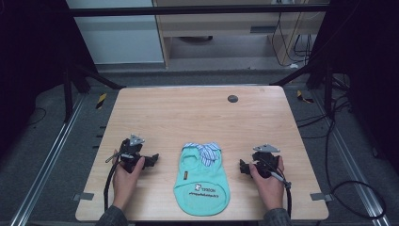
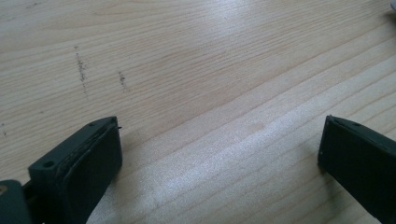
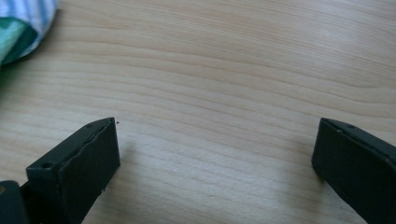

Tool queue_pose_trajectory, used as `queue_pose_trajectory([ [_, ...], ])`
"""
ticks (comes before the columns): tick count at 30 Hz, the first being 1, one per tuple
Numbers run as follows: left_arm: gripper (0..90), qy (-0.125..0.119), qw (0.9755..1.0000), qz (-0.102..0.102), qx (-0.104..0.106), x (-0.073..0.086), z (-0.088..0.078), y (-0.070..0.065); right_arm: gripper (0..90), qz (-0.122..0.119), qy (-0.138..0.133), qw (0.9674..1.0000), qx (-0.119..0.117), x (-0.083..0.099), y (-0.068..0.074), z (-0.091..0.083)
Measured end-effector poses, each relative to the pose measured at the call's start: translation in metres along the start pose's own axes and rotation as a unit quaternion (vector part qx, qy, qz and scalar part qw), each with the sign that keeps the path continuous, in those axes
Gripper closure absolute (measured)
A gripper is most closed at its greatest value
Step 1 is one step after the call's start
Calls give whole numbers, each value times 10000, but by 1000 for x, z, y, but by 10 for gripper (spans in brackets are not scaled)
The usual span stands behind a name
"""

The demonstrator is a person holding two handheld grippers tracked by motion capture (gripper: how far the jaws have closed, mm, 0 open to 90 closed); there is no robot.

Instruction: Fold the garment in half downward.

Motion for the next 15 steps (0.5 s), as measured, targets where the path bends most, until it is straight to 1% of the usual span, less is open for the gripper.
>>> queue_pose_trajectory([
  [3, 0, 7, 9996, -134, -234, 2, -4, -5, 10, -53, -6, 9999, -153, 0, 3, -1],
  [4, 0, 9, 9996, -145, -250, 3, -5, -6, 10, -99, -4, 9997, -213, 0, 5, -1],
  [5, 0, 9, 9996, -145, -250, 3, -5, -6, 10, -99, -4, 9997, -213, 0, 5, -1],
  [6, 0, 6, 9995, -166, -271, 3, -6, -7, 10, -158, -2, 9994, -306, 0, 7, -1],
  [9, 0, 16, 9993, -183, -314, 5, -8, -8, 9, -164, 6, 9992, -363, 1, 10, -2],
  [15, 0, 17, 9992, -196, -340, 9, -15, -12, 8, -148, 1, 9994, -316, 1, 12, -2],
])
Point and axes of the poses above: each handheld gripper's, and its own axes: z roughly forward along the jaws, x roughly out of its underside, y roughly to its left, the point moved 2 cm from there along z, roughly forward along the jaws, and after that the axes turned 15 degrees about -y, right-handed, at the moved point
